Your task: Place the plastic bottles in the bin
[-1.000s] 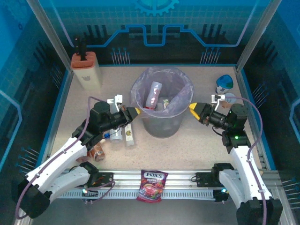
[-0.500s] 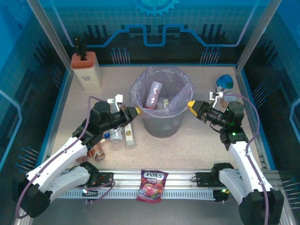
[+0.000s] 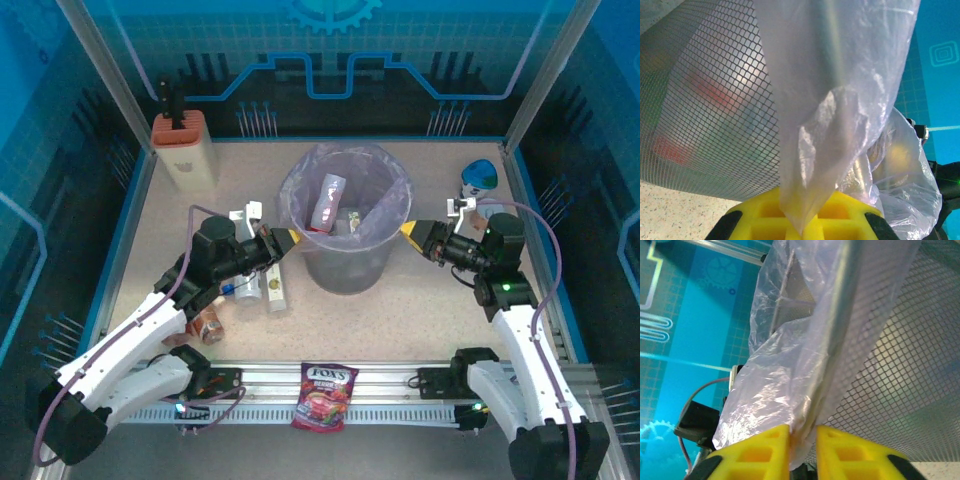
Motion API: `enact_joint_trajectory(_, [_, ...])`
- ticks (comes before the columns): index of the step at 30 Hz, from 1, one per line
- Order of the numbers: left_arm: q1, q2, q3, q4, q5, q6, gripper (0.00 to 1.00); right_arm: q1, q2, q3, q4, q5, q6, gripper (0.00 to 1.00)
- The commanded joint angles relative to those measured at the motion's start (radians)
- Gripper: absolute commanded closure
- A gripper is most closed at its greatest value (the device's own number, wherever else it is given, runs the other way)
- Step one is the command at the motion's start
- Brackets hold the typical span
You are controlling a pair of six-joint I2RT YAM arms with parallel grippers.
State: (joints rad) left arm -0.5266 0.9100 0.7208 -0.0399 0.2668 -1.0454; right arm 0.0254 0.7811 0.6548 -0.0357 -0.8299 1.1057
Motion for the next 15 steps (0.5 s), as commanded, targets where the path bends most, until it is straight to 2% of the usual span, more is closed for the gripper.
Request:
enact_joint_trajectory(1, [-0.005,0.000,0.016,-0.003,0.018,0.016,1.00,-0.004,-0.009,0.020,-0.060,-0.020,-0.029,0.83])
enact_joint_trajectory(5, [-0.005,-0.001,0.015,-0.003,0.017,0.016,1.00,-0.009,-0.011,0.040,-0.114,-0.023,-0.060,0.84])
enact_joint_trajectory(10, [-0.004,0.000,0.002,0.003,0.011,0.009,1.00,-0.023,-0.016,0.046,-0.168,-0.032,-0.096,0.91])
enact_joint_trajectory(15, [-0.001,0.002,-0.032,0.010,-0.016,0.007,1.00,-0.039,-0.010,0.014,-0.154,-0.031,-0.108,0.92])
